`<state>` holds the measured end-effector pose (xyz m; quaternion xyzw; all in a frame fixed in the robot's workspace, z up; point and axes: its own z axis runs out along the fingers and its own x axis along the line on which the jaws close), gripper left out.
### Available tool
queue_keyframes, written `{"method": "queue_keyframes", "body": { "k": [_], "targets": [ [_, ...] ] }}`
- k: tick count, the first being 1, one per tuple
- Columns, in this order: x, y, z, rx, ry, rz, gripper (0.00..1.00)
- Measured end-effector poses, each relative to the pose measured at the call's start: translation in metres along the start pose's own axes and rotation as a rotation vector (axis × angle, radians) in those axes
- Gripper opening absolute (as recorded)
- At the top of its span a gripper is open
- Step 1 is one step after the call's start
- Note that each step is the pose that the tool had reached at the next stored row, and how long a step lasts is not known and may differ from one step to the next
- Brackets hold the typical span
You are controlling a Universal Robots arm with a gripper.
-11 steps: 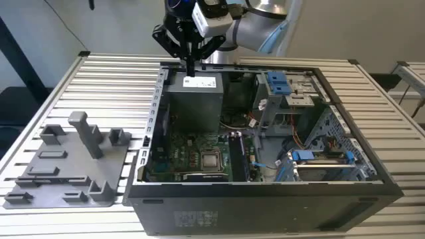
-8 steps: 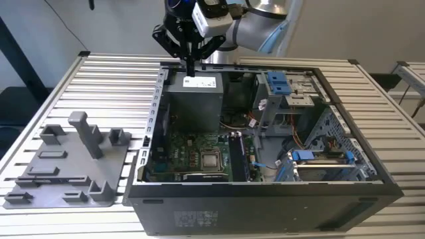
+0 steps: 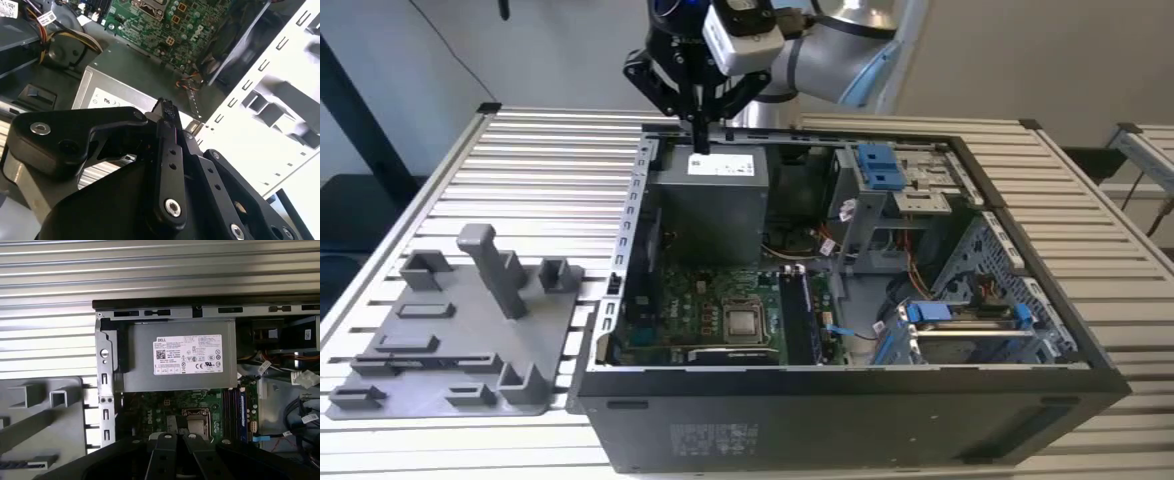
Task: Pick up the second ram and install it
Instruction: 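Reach for the second ram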
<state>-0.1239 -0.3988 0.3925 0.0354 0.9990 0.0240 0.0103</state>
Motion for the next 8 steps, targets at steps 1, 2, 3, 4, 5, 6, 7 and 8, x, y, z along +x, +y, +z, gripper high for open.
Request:
{"method": "queue_keyframes", "body": {
  "k": [1,2,3,4,5,6,7,8],
  "targets": [
    [0.0006,-0.0001,0.0000,0.0000,0.0000,0.000,0.11],
    [0.0013,-0.0001,0.0001,0.0000,0.0000,0.000,0.11],
    [0.0021,-0.0002,0.0001,0.0000,0.0000,0.000,0.11],
    [0.0028,-0.0002,0.0001,0.0000,0.0000,0.000,0.11],
    [0.0037,-0.0003,0.0001,0.0000,-0.0001,0.000,0.11],
    [0.0046,-0.0004,0.0001,0.0000,0.0000,0.000,0.11],
    [0.0056,-0.0004,0.0002,-0.0001,-0.0001,0.000,0.11],
    [0.0065,-0.0005,0.0002,0.0000,-0.0001,0.000,0.11]
  ]
}}
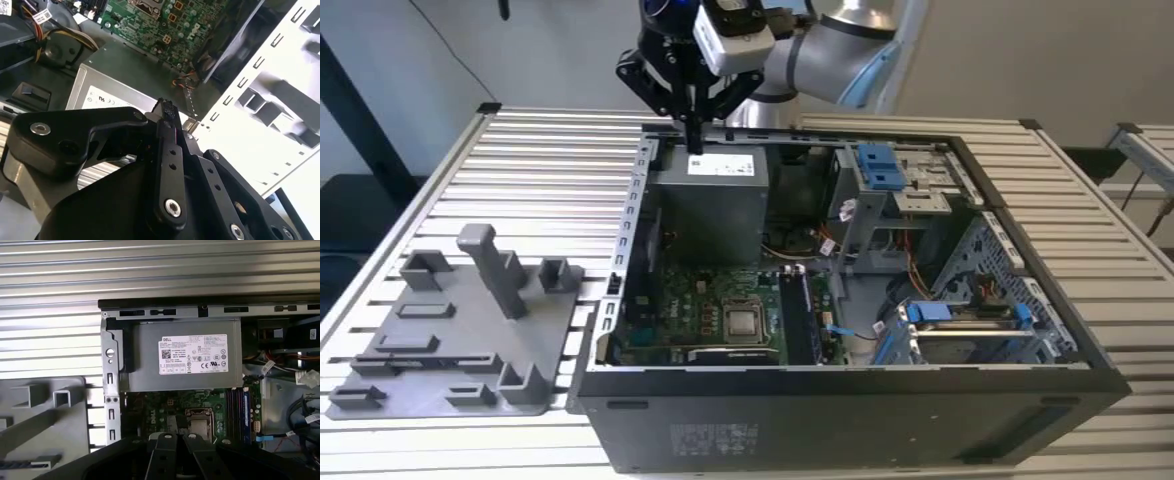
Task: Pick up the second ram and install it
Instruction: 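Reach for the second ram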
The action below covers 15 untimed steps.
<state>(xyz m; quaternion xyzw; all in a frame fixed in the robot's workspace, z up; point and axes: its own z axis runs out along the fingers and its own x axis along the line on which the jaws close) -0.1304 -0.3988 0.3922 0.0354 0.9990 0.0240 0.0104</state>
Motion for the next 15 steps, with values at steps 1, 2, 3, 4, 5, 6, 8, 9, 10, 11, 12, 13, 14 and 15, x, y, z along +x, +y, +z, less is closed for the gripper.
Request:
{"method": "queue_keyframes", "body": {
  "k": [1,2,3,4,5,6,8,9,10,11,12,13,14,15],
  "targets": [
    [0.0009,-0.0001,0.0000,0.0000,0.0000,0.000,0.11],
    [0.0019,-0.0001,0.0000,0.0000,0.0000,0.000,0.11],
    [0.0032,-0.0002,0.0000,0.0001,0.0001,0.000,0.11],
    [0.0045,-0.0003,0.0000,0.0002,0.0001,0.000,0.11],
    [0.0060,-0.0004,0.0000,0.0001,0.0001,0.000,0.11],
    [0.0072,-0.0005,0.0001,0.0000,0.0000,0.000,0.11],
    [0.0095,-0.0007,0.0002,0.0000,0.0000,0.000,0.11],
    [0.0110,-0.0008,0.0002,0.0000,0.0000,0.000,0.11],
    [0.0124,-0.0009,0.0002,0.0000,0.0001,0.000,0.11],
    [0.0131,-0.0009,0.0003,0.0000,0.0008,0.000,0.11],
    [0.0138,-0.0009,0.0003,0.0001,0.0016,0.000,0.11],
    [0.0147,-0.0011,0.0002,0.0001,0.0021,0.000,0.11],
    [0.0156,-0.0011,0.0001,0.0003,0.0023,0.000,0.11],
    [0.0169,-0.0012,0.0001,0.0003,0.0024,0.000,0.11]
  ]
}}
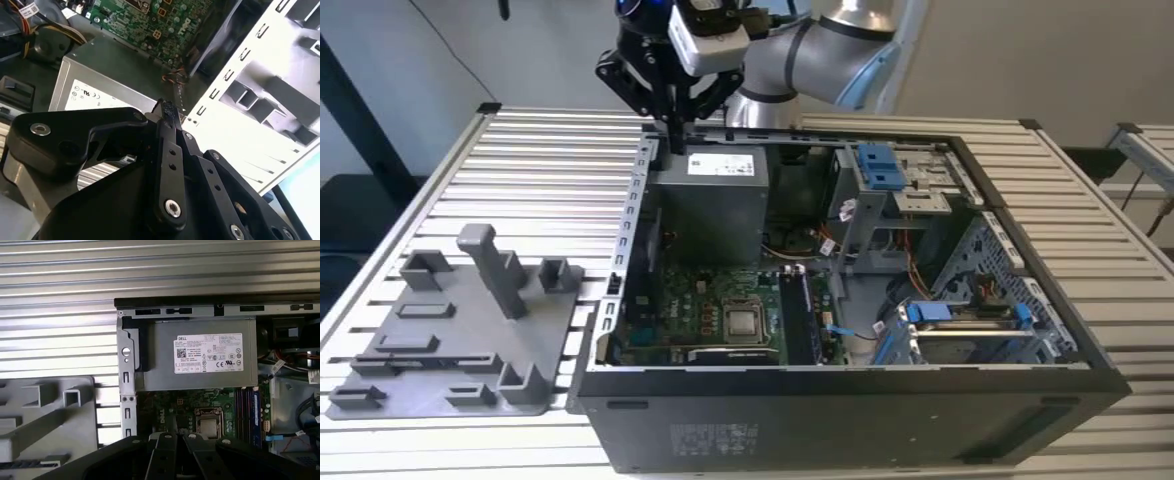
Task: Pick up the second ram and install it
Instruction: 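Reach for the second ram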
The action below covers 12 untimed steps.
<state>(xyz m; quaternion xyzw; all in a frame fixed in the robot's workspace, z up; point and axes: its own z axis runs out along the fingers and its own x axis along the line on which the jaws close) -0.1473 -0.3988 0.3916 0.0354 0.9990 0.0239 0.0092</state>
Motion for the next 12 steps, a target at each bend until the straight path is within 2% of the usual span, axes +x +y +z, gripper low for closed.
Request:
{"method": "queue_keyframes", "body": {
  "k": [4,12],
  "targets": [
    [0.0052,-0.0003,0.0003,-0.0002,0.0001,0.000,0.11],
    [0.0068,-0.0005,0.0002,-0.0001,0.0016,0.000,0.11]
  ]
}}
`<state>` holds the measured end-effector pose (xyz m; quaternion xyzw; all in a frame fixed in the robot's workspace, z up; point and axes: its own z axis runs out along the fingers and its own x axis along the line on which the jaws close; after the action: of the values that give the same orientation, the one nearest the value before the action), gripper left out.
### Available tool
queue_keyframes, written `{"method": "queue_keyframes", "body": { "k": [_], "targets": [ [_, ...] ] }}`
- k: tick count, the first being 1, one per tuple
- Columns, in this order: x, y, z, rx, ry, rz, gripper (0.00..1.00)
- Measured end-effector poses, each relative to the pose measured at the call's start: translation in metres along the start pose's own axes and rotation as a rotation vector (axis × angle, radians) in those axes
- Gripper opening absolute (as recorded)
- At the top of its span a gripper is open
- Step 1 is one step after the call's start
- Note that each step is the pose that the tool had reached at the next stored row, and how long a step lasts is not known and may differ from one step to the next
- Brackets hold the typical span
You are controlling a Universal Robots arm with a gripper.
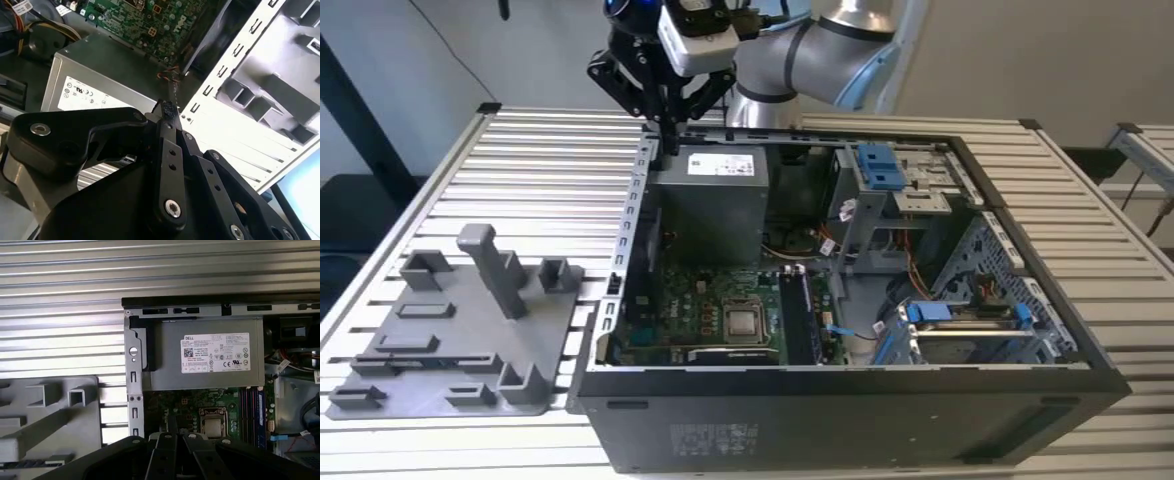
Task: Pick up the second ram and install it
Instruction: 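Reach for the second ram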
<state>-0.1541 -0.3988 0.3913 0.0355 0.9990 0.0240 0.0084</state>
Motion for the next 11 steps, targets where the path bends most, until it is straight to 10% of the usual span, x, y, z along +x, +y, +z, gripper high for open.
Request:
{"method": "queue_keyframes", "body": {
  "k": [11],
  "targets": [
    [0.0288,-0.0020,-0.0004,0.0001,0.0001,0.000,0.11]
  ]
}}
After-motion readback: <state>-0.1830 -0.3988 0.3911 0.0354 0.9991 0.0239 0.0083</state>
